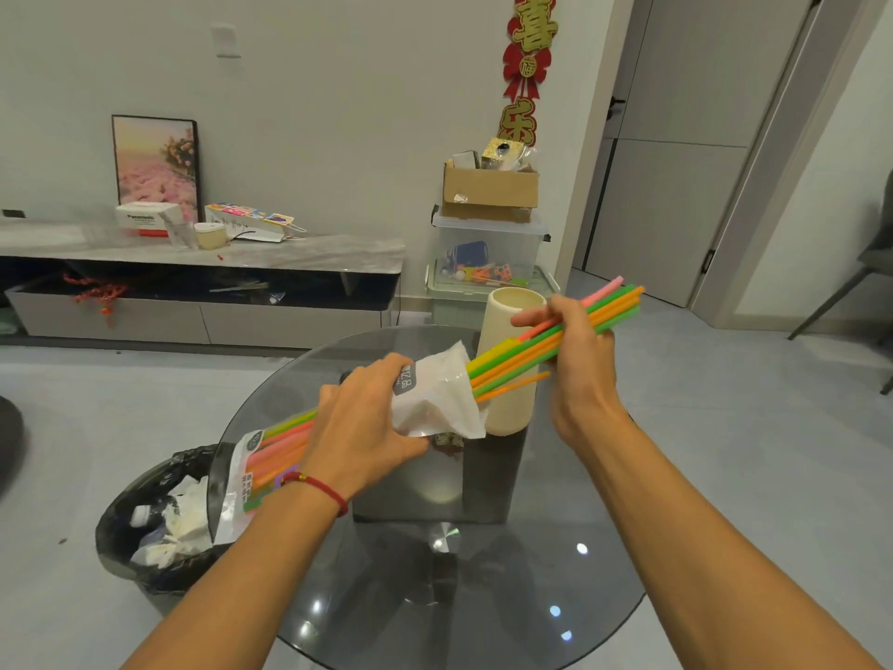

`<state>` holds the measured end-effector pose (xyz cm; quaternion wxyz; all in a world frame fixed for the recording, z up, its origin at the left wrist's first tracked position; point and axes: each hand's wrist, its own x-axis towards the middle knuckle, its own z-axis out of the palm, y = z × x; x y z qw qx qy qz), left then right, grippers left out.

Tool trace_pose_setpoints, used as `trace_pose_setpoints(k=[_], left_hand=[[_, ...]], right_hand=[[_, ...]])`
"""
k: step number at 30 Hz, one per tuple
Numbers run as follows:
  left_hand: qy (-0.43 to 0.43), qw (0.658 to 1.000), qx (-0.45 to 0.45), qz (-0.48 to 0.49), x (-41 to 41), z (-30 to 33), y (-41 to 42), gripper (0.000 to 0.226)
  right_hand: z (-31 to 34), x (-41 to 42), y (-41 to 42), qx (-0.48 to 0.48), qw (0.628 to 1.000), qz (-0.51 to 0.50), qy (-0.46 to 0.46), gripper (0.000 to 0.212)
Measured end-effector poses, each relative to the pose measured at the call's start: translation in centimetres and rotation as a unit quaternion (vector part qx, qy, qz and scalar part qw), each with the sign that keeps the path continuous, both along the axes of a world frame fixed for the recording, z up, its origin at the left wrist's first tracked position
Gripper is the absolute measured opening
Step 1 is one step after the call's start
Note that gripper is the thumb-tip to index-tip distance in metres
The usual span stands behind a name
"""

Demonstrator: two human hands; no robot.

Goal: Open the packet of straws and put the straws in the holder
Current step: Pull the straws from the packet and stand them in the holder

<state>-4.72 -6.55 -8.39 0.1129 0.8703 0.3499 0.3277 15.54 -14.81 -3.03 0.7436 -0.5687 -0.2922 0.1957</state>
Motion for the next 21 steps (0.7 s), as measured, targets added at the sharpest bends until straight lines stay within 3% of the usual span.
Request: trace_pose_setpoints(k=[4, 10, 14, 21], left_hand=[[-0.023, 1.000, -0.004, 0.002, 0.5, 1.1, 0.3, 0.078], [-0.043, 0.999, -0.010, 0.006, 0.8, 1.7, 0.6, 0.082], [-0.060, 0.998, 0.001, 0.017, 0.6, 1.8, 0.7, 0.082], [-0.030, 0.998, -0.019, 0.050, 0.3, 1.8, 2.0, 0.077]], right_hand=[[4.7, 1.3, 0.3, 0.051, 0.996, 0.031, -0.070, 0.040], [8.1, 1.8, -0.3, 0.057, 0.992, 0.039, -0.103, 0.044], [11.0, 3.3, -0.9, 0.105, 0.991, -0.026, -0.082, 0.038], [11.4, 6.5, -2.3, 0.140, 0.983, -0.100, -0.063, 0.048]])
